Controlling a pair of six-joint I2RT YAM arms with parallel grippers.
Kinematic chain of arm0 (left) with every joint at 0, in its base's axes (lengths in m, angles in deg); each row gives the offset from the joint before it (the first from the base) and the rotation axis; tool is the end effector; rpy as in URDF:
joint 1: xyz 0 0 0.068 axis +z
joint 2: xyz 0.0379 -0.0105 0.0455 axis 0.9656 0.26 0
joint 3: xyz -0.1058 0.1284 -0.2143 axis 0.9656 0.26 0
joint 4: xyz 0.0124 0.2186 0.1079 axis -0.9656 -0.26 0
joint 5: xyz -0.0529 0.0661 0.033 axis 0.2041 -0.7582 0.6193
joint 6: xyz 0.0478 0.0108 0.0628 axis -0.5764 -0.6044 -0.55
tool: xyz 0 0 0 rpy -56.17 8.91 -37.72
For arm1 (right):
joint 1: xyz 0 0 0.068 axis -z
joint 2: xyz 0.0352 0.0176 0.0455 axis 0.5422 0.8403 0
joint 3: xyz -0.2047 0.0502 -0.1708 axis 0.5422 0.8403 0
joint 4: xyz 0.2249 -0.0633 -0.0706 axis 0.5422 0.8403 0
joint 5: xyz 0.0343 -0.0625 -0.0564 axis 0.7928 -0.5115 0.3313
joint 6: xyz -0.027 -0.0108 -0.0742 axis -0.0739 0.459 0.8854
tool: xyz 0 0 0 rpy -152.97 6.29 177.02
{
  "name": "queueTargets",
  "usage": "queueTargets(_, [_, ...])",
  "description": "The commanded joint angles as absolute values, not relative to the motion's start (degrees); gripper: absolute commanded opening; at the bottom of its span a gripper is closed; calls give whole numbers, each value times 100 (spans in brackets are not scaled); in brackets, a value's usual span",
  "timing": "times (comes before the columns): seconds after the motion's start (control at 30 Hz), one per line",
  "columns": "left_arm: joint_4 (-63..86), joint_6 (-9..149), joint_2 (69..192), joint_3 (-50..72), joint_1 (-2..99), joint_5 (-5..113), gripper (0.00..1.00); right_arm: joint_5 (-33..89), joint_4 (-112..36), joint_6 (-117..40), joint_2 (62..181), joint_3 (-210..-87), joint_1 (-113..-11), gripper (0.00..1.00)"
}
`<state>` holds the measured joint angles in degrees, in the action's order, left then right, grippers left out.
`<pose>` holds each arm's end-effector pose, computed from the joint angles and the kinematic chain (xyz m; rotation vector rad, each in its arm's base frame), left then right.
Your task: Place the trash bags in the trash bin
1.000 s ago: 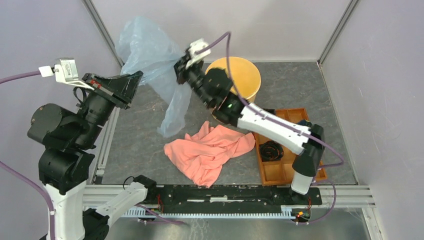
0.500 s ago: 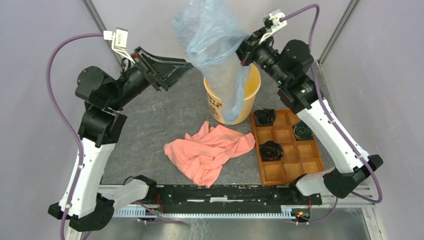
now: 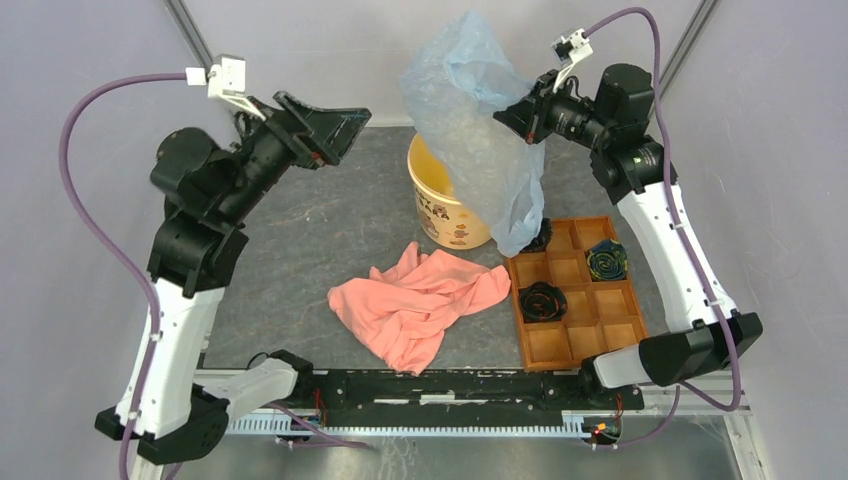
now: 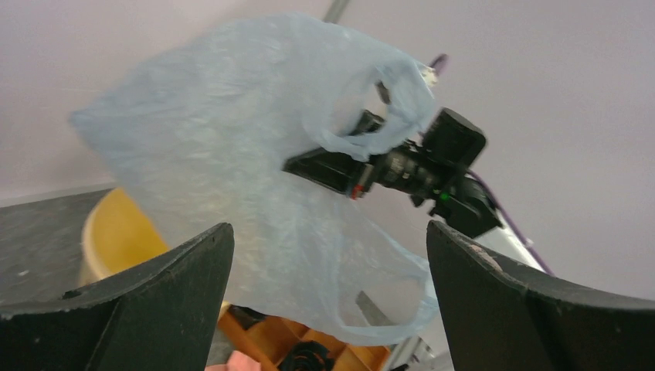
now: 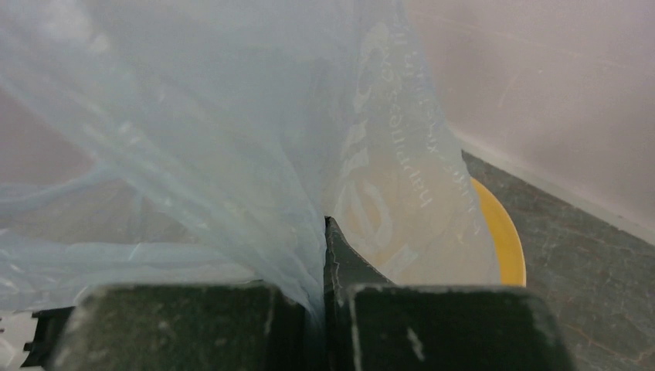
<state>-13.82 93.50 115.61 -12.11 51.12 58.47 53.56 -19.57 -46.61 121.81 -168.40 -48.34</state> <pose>0.1621 -0.0883 0.5464 0.0573 1.4592 -1.0032 0.2940 0.1207 0.4762 -0.4670 1.6463 0.8752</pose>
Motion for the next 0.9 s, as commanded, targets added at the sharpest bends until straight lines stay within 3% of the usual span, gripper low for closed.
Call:
queueTargets(0.0, [-1930,8902,12267,-1415,5140,4755,100,6445,-2072,-4678,12308,-16640,-4627,0])
queueTargets(0.3, [-1092,9020,14061,-2534,5182,5370,100,7050,-2035,-4450,12608,-16545,-4624,0])
queueTargets(0.4, [-636,8920,14576,-2724,5176,6127,99,7157,-2054,-4456,12628,-16544,-4625,1])
queueTargets(0.53, [-373,8975,14947,-2468,5000,7056,78,7271,-2265,-4655,12730,-16603,-4627,1])
queueTargets(0.73, [168,8993,14630,-735,4480,6719,62,6952,-3524,-5778,12924,-16517,-4623,1])
queueTargets(0.87, [128,9021,14851,-490,4125,6670,57,6234,-3707,-5948,13057,-16447,-4824,0])
